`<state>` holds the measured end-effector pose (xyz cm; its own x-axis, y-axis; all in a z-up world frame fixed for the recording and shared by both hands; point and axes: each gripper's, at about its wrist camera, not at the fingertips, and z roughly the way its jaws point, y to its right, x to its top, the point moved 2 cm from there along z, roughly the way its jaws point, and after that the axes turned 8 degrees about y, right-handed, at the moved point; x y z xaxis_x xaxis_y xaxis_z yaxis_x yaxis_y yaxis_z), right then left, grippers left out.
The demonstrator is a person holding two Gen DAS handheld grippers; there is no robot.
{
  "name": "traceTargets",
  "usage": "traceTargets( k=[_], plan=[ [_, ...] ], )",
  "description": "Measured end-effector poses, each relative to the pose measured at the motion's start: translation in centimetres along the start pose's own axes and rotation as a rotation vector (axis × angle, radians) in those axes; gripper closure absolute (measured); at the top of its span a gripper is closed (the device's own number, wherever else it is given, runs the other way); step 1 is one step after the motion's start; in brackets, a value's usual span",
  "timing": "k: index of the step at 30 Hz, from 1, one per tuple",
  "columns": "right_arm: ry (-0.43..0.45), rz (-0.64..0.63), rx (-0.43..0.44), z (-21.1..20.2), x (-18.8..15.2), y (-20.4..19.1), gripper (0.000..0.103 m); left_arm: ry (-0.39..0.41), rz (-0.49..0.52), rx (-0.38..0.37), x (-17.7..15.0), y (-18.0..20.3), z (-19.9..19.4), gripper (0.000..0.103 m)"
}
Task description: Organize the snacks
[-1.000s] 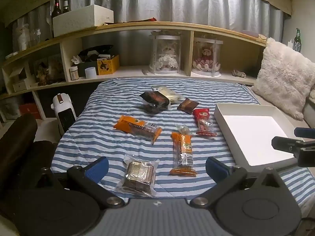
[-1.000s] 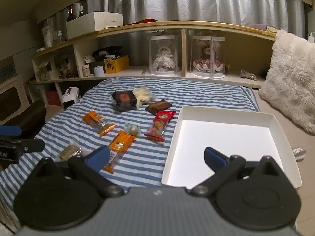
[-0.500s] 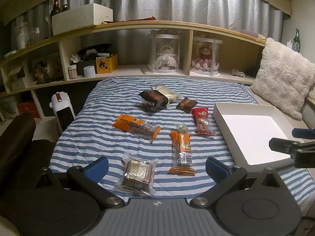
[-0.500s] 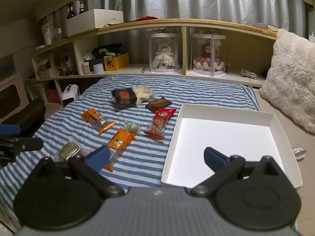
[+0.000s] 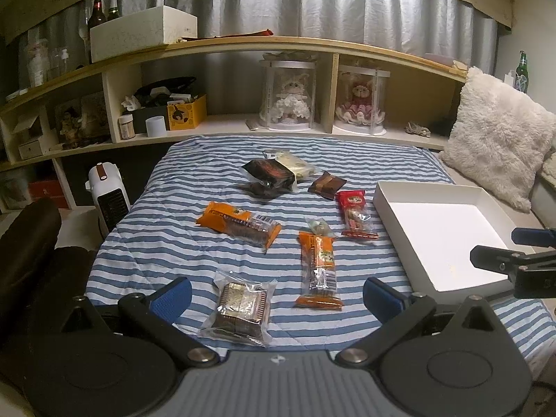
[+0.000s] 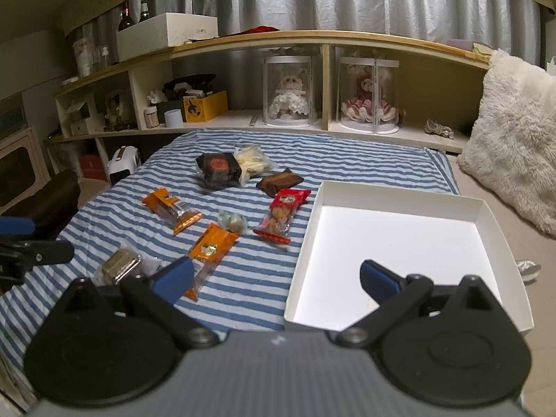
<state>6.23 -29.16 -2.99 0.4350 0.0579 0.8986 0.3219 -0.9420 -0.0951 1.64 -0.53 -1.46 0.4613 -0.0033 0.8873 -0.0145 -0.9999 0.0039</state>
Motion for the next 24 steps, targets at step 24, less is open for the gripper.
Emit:
traceTargets(
  k=[24],
  plan=[
    [-0.013,-0.008,-0.001,0.27,-0.24,-0.34,0.001,-0.002,-0.004,-0.001,-0.09,0.07,0.04,0.000]
  ],
)
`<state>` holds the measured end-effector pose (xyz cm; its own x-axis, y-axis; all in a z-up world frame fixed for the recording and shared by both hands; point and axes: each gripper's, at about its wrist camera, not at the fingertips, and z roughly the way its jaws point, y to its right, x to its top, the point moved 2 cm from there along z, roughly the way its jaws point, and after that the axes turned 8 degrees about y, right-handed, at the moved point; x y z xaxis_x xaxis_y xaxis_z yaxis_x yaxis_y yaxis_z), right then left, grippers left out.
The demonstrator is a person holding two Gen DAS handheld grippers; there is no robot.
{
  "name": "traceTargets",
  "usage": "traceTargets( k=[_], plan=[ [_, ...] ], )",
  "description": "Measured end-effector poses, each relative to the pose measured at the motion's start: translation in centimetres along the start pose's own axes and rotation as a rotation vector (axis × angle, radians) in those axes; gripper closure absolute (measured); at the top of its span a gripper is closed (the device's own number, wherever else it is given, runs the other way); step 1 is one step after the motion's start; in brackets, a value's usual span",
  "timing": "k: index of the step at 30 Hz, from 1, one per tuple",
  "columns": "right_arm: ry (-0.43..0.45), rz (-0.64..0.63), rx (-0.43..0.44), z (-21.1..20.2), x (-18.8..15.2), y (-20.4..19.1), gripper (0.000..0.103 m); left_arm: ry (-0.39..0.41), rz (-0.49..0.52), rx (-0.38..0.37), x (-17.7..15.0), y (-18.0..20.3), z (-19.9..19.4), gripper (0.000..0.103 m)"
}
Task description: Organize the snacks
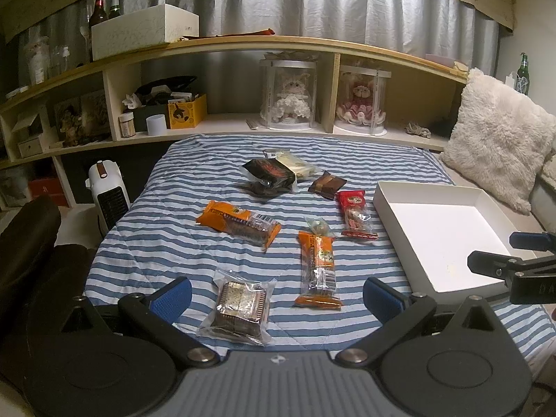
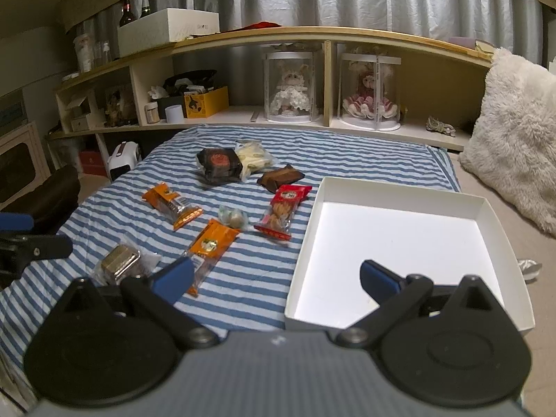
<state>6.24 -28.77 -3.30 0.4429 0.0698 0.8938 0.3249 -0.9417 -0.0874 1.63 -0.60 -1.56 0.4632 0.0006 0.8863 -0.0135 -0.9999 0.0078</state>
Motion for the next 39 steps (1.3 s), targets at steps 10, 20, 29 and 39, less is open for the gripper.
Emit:
traceTargets(
  k=[10,20,29,39],
  plan=[
    [0.000,0.000,0.000,0.00,-0.01,0.01,0.001,0.002,-0.004,-0.005,0.03,-0.07,-0.06,0.000],
    [0.000,-0.002,0.000,0.01,-0.03,-0.02,0.001,0.002,-0.004,-0.004,0.06,-0.03,-0.07,0.000],
    [-0.001,-0.002,0.000,0.02,0.00,-0.04,0.001,0.002,-0.005,-0.004,0.06,-0.04,-0.07,0.000],
    [-0.006,-0.002,-0.009,0.48,-0.27,-0.08,0.001,-0.021,0.004,0.025,0.07,0.24,0.51,0.000]
  ],
)
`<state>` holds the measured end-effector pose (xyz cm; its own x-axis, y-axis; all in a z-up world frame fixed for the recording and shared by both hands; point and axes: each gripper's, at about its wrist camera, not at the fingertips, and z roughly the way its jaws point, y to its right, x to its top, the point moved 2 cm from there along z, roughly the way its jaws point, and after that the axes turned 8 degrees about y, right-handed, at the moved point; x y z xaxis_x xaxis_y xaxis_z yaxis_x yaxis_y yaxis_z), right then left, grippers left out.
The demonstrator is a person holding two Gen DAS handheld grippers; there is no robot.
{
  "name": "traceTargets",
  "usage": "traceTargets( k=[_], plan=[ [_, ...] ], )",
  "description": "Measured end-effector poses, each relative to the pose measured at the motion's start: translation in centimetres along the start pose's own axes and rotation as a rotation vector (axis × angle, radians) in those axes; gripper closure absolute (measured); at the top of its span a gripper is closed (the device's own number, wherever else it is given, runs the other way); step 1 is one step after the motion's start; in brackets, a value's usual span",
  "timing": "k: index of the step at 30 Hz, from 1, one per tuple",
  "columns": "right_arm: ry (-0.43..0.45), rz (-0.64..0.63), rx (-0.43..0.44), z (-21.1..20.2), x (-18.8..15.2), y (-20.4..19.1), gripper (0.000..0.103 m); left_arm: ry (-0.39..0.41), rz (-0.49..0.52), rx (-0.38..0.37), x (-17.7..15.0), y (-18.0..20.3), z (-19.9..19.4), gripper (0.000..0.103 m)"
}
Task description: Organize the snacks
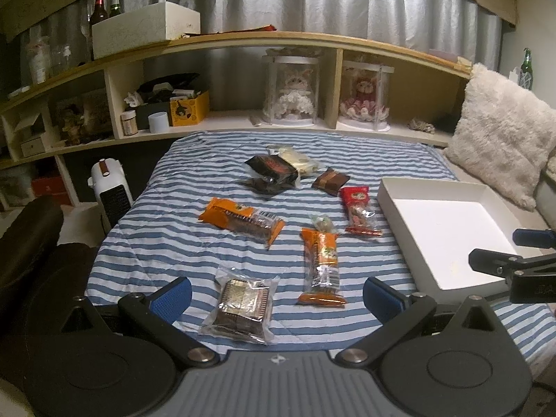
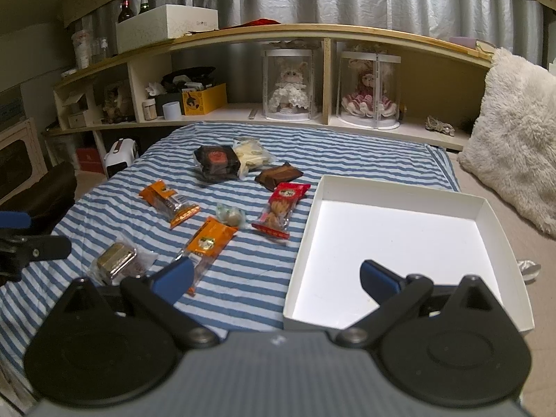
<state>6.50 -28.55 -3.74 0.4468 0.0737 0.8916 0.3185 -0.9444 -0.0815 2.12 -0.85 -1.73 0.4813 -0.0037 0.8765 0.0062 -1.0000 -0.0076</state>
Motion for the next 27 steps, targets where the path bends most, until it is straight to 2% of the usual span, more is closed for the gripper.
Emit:
traceTargets(
  k=[9,17,23,27],
  plan=[
    [-0.037,0.014,0.051,2.2,0.1,-1.2,0.001,-0.066,-0.083,0.041,-0.1,-2.3,1.9,0.000],
    [-0.068,-0.035,0.054,5.8,-0.4,-3.4,0.001,-0.058,-0.110,0.110,0.9,-4.5,3.7,0.000],
    [-0.132,0.060,0.096,9.3,-0.2,-4.3,0.001,-0.066,-0.056,0.142,1.7,-5.3,6.0,0.000],
    [-0.177,0.139,0.105,12.0,-0.4,-4.9,0.001,-0.099,-0.068,0.109,1.9,-5.8,7.8,0.000]
  ],
)
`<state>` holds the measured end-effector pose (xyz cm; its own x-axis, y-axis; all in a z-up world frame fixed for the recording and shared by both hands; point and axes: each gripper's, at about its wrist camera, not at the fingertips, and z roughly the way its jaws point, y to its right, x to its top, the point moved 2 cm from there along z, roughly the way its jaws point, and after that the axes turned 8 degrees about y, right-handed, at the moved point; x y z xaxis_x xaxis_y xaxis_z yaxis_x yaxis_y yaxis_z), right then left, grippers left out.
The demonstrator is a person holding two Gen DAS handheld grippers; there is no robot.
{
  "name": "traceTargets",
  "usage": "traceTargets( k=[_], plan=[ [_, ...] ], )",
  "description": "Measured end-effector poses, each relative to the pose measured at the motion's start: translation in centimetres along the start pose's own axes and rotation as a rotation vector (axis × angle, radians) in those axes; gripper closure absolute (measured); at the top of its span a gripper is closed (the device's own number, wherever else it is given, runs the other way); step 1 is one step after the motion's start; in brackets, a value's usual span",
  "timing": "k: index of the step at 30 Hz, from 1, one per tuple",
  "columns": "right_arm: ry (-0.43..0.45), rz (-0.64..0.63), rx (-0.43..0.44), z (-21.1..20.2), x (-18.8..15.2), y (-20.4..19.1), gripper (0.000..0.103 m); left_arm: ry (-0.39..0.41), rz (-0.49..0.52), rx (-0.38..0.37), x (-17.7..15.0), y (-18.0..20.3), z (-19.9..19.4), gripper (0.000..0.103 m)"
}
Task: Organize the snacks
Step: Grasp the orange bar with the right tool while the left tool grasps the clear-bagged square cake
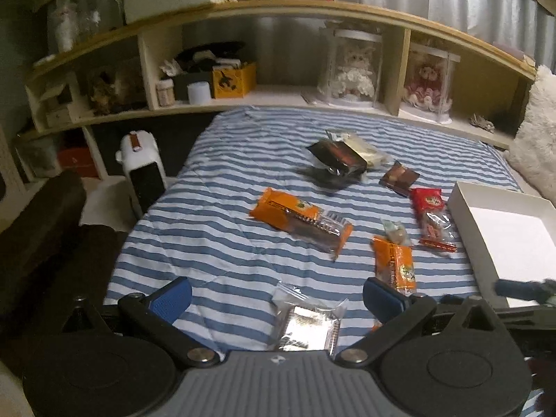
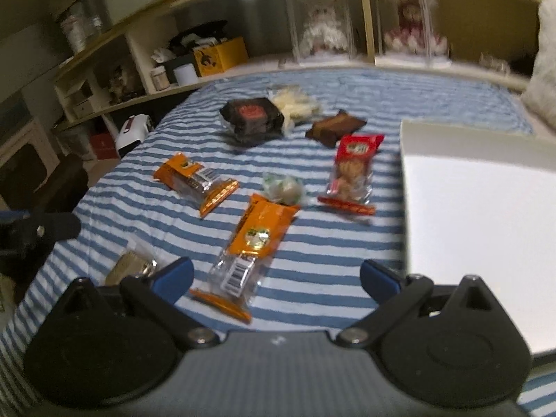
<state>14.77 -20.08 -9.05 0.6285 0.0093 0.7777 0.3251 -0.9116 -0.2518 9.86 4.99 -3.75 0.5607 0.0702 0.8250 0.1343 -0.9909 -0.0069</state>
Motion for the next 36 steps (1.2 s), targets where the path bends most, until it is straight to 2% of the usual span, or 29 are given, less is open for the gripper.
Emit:
traceTargets(
  k=[3,8,12,15,17,20,24,27,31,34,36],
  plan=[
    [-0.029,0.044,0.001,2.3,0.1,-0.3,0.001,-0.045,0.000,-0.023,0.1,-0.1,1.7,0.000],
    [-0.050,0.009,0.021,4.8,-0.3,-1.7,0.001,-0.098,0.005,-0.028,-0.2,-0.5,4.5,0.000],
    [-0.071,-0.006,0.047,6.5,-0.7,-2.6,0.002,-0.147,-0.040,-0.115,-0.7,-0.7,6.3,0.000],
    [-0.114,-0.049,0.065,7.5,-1.3,-3.1,0.022,-0.177,-0.070,-0.174,-1.1,-0.7,7.0,0.000],
    [-0.124,-0.102,0.064,7.4,-1.3,-3.2,0.035,-0.184,-0.069,-0.189,-1.3,-0.7,7.0,0.000],
    [-0.174,-0.149,0.093,6.5,-1.1,-2.7,0.047,-0.180,-0.038,-0.202,-1.3,-0.4,6.7,0.000],
    [-0.228,-0.255,0.097,4.4,-1.3,-1.3,0.050,-0.208,0.033,-0.211,-1.6,0.5,7.0,0.000],
    [-0.266,-0.271,0.102,3.0,-1.3,0.0,0.050,-0.241,0.092,-0.216,-2.0,1.0,7.4,0.000],
    [-0.218,-0.221,0.112,2.5,-1.0,0.4,0.040,-0.307,0.183,-0.206,-2.9,1.8,8.1,0.000],
    [-0.205,-0.201,0.125,3.4,-0.8,-0.2,0.040,-0.321,0.236,-0.168,-3.5,2.1,8.5,0.001],
    [-0.201,-0.199,0.119,4.4,-0.7,-0.8,0.040,-0.323,0.237,-0.164,-3.6,2.0,8.6,0.007]
  ],
)
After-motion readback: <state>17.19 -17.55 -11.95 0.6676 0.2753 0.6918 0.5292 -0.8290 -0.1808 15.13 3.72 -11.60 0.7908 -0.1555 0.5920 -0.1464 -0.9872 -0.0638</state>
